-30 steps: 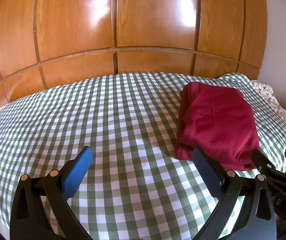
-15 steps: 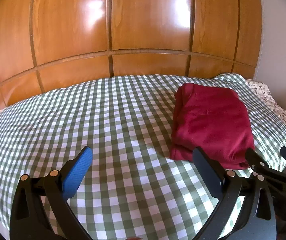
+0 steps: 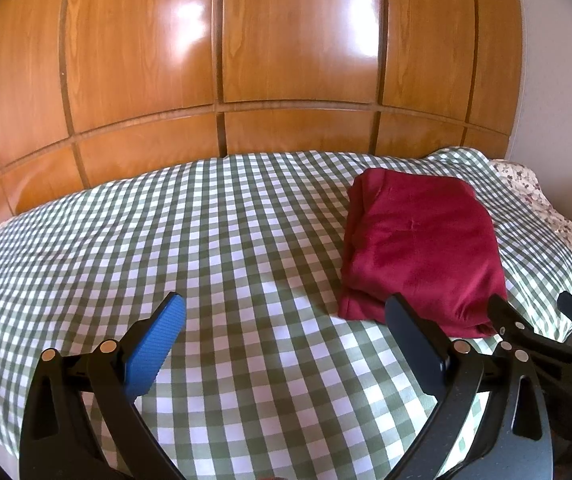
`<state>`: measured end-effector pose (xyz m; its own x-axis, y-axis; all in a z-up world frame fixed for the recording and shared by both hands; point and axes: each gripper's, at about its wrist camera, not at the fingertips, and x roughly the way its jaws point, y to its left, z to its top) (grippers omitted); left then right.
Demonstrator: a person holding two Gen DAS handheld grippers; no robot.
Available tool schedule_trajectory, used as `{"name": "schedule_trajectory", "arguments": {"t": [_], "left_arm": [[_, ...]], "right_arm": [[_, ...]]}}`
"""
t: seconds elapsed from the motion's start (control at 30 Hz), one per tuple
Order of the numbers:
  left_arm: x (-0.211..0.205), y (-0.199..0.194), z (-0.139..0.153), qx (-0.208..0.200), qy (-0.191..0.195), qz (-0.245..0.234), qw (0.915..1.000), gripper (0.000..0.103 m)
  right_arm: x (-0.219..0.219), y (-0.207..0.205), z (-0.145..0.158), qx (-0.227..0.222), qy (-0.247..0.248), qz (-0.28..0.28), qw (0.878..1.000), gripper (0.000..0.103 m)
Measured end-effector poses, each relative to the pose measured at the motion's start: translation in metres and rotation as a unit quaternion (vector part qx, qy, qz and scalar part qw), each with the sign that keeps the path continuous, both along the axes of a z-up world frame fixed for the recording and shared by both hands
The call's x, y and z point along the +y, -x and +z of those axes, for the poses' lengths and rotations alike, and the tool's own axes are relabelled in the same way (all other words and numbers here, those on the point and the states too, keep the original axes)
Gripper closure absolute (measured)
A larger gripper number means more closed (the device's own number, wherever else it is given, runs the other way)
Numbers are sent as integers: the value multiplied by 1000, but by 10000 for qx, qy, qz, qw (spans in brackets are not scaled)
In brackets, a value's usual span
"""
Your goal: Fold small clothes
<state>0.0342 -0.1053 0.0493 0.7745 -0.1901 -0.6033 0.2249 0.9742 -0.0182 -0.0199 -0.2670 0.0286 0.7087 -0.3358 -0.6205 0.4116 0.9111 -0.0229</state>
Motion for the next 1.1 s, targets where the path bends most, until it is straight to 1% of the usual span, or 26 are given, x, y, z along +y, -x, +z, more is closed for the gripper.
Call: {"name": "schedule_trajectory", "arguments": {"t": [0.4,0.8,0.9,1.0,1.03,1.1], "left_arm": [[-1,2,-1,3,-16,18,10000,4],[-3,1,-8,116,27,-62,9999,4],[-4,-3,-11,230,9,-111,9997,4],[-3,-7,-18,397,16,-40,9992,4],[-1,-9,-21,470,69,-48,9989,4],[3,-14,-27,581,58,31,9983,4]], "right_arm": [[2,-1,-4,42,-28,57,10000,2],[2,-1,-8,83,-70,86,9999,2],[2,-1,-9,86,-81,70,9999,2],[-3,-2,-8,79,-95,41,9999,2],[-6,-3,-8,69,-99,25,9999,2],[-19,-5,-6,52,-148,-48,9999,2]]}}
